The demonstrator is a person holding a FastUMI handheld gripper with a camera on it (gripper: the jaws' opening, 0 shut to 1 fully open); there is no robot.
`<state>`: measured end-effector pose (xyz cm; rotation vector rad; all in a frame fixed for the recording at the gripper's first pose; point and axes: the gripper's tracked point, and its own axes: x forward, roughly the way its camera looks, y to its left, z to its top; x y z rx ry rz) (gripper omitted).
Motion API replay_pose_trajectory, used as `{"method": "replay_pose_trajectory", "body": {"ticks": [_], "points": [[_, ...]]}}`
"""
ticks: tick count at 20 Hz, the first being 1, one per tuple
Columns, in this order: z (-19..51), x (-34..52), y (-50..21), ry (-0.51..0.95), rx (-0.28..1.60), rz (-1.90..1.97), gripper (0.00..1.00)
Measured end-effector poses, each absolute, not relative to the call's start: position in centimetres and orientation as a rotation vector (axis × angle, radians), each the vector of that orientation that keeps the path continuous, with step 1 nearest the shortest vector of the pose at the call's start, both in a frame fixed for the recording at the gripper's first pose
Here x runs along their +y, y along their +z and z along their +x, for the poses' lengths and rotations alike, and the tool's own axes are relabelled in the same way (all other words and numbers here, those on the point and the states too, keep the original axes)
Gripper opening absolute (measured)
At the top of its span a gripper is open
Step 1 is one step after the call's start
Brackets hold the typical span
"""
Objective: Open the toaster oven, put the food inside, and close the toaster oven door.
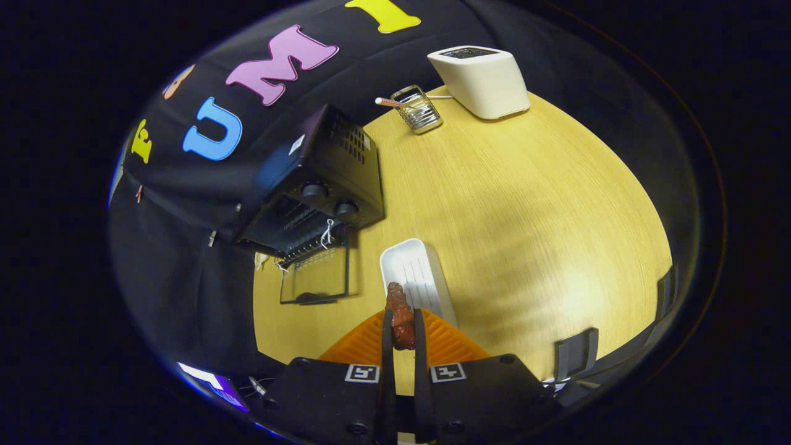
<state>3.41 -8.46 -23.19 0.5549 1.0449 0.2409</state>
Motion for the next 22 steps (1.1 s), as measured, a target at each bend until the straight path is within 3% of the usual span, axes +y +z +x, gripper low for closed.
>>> {"method": "replay_pose_trajectory", "body": {"ticks": [6, 11, 17, 22], "points": [[3.3, -4.4, -19.2, 0.192, 0.935, 0.577, 0.15], [3.8, 2.4, -16.4, 0.252, 0.858, 0.705, 0.15], [7.2, 10.7, -16.9, 0.330, 0.750, 0.753, 0.15], [10.9, 14.8, -18.7, 0.302, 0.677, 0.869, 0.15]]}}
